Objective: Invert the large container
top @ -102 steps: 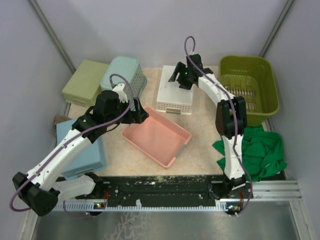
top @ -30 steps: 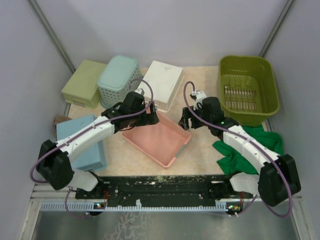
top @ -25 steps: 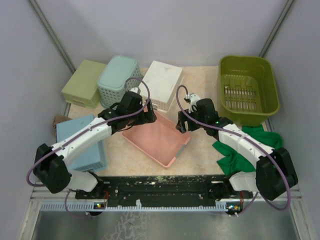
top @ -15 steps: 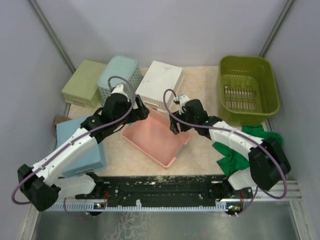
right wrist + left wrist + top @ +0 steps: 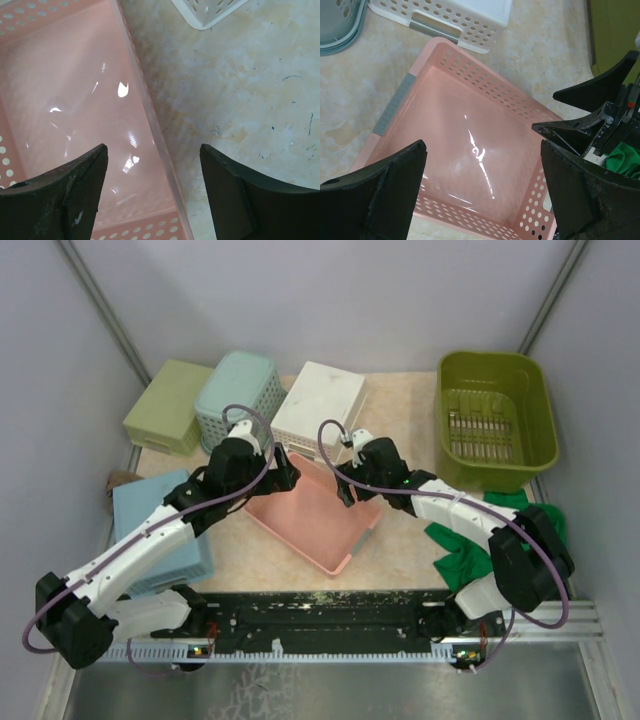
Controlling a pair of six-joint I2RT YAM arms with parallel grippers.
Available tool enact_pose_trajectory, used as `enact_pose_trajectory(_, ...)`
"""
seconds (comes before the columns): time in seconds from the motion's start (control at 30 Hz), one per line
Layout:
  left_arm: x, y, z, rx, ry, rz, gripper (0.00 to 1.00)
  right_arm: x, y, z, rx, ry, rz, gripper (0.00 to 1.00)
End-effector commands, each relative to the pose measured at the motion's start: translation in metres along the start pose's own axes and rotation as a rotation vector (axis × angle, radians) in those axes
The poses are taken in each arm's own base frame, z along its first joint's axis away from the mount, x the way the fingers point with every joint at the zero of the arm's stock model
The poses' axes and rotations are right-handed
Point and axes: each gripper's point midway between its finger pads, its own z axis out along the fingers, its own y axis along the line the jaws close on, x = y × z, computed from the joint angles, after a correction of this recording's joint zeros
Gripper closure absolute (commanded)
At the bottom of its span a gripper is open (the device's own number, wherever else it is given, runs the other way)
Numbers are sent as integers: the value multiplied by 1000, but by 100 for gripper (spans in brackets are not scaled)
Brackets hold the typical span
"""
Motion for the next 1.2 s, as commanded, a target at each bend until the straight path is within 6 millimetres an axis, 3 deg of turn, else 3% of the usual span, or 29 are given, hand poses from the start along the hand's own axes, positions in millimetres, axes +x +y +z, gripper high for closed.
enact_pose_trajectory(0.0, -4, -4, -3, 54, -41, 3, 0, -30, 4, -4, 1, -95, -30, 26)
enact_pose_trajectory(0.23, -2, -3, -8, 66, -55, 11, 0, -38, 10, -21, -7, -103, -22, 26)
enact_pose_trajectory(0.47, -25, 16, -29, -27, -142, 45, 0, -56, 39, -43, -42, -169, -39, 26)
enact_pose_trajectory(0.6, -34, 31, -37, -118, -167, 40, 0, -47, 67, -46, -27, -166, -71, 23)
enact_pose_trajectory(0.77, -39, 60, -39, -255, -133, -11, 0, -33, 121, -53, -125, -157, -47, 21)
enact_pose_trajectory(0.93, -51, 91, -35, -236, -85, -148, 0, -21, 170, -54, -210, -197, -89, 20)
enact_pose_trajectory(1.03, -56, 102, -33, -240, -75, -190, 0, -9, 184, -46, -212, -172, -105, 20)
enact_pose_trajectory(1.17, -59, 100, -34, -224, -92, -185, 0, 3, 189, -31, -171, -162, -164, 20)
